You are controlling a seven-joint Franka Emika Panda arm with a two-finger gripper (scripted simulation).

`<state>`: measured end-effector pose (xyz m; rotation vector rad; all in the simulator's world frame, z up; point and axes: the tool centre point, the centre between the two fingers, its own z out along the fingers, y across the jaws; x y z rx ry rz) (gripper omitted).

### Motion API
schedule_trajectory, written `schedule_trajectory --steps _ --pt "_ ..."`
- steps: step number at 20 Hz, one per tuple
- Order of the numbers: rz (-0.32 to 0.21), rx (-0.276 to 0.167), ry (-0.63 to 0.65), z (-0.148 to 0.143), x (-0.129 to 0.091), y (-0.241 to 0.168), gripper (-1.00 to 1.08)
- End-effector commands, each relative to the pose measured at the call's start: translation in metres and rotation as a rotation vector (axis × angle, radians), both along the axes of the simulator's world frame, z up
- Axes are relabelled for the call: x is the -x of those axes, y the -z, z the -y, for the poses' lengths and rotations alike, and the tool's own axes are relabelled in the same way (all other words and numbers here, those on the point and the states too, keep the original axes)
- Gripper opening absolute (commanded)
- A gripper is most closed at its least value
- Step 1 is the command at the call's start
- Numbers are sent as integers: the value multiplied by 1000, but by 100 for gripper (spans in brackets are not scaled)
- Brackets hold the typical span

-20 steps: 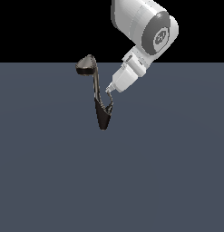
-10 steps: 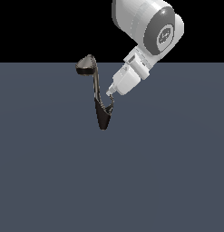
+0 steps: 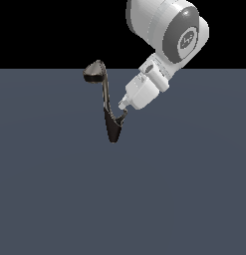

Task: Turn on the faucet by rotating a designated handle.

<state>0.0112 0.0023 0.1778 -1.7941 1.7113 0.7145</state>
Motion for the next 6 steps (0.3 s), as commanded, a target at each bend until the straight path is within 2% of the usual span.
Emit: schedule_trajectory --steps 1,6 --pt "-21 4 15 19 11 21 -100" --pt "-30 3 16 38 23 41 -100"
